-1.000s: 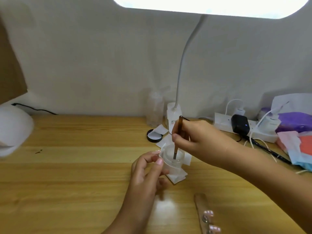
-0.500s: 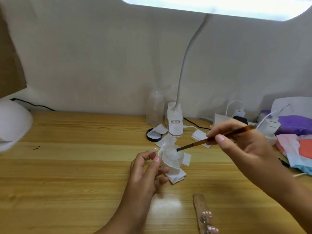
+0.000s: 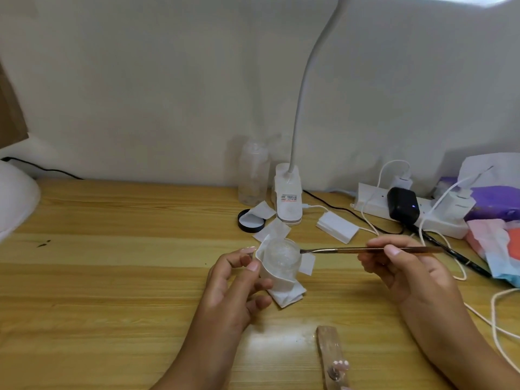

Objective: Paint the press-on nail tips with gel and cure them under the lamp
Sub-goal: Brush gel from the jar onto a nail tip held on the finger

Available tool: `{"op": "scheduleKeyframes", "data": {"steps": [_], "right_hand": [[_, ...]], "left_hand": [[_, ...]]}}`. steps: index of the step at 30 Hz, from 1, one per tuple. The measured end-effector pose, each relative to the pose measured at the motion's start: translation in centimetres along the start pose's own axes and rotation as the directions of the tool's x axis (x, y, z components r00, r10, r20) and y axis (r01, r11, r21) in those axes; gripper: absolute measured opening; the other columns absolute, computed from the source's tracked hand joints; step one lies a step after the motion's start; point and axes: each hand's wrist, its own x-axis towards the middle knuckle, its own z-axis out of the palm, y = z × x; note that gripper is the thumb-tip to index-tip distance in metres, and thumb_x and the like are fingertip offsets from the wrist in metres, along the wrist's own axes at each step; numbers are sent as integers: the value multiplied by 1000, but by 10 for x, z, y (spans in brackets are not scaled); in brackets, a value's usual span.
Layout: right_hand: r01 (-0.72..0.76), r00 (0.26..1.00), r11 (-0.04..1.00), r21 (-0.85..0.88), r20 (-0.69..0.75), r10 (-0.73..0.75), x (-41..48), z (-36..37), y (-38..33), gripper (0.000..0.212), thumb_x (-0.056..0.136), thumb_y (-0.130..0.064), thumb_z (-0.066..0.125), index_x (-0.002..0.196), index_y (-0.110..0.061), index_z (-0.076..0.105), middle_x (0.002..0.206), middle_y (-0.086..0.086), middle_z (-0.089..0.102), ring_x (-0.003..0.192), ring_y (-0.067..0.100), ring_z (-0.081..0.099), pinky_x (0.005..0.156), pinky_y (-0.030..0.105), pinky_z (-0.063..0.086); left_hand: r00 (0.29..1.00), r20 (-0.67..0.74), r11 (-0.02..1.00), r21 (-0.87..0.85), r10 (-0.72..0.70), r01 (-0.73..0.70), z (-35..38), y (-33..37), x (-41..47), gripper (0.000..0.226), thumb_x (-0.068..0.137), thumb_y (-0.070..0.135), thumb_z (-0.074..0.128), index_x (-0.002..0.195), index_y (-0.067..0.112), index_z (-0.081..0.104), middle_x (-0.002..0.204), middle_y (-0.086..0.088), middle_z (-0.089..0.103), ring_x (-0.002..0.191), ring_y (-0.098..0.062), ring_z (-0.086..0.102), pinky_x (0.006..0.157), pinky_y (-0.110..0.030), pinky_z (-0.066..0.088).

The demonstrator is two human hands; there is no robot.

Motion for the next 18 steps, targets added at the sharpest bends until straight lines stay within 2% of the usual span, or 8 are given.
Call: {"op": "scheduleKeyframes", "data": {"steps": [6, 12, 16, 18], "right_hand": [[-110, 992, 993, 52, 65, 106, 6, -4, 6, 25, 80, -26, 57, 91, -17, 78, 93, 16, 74, 89, 21, 72, 75, 22, 57], [-110, 990, 992, 63, 91, 104, 5, -4, 7, 25, 80, -23, 56, 88, -18, 78, 92, 15, 74, 87, 20, 72, 73, 22, 57], [-15, 999, 999, 49, 43, 13, 1, -3, -5, 22, 80, -25, 57, 88, -24, 77, 91, 6, 73, 84, 16, 70, 75, 21, 57], [131, 990, 986, -105, 57, -125, 1, -2, -23, 15, 85, -33, 64, 93, -26, 75, 89, 4, 72, 83, 14, 70, 76, 20, 56]], "left_hand": [[1000, 13, 1000, 23, 3, -3, -3, -3, 1, 22, 56, 43, 68, 76, 38, 74, 83, 19, 72, 73, -6, 68, 58, -21, 54], [1000, 12, 1000, 31, 5, -5, -2, -3, 0, 23, 55, 43, 69, 77, 37, 74, 88, 17, 72, 73, -6, 67, 57, -20, 53], [997, 56, 998, 40, -43, 41, -4, -2, -1, 20, 59, 43, 67, 78, 37, 72, 92, 14, 74, 82, -16, 72, 60, -23, 56], [987, 113, 993, 39, -111, 108, -3, -1, 0, 16, 65, 43, 64, 79, 39, 69, 93, 11, 76, 89, -27, 73, 69, -36, 60]]}}
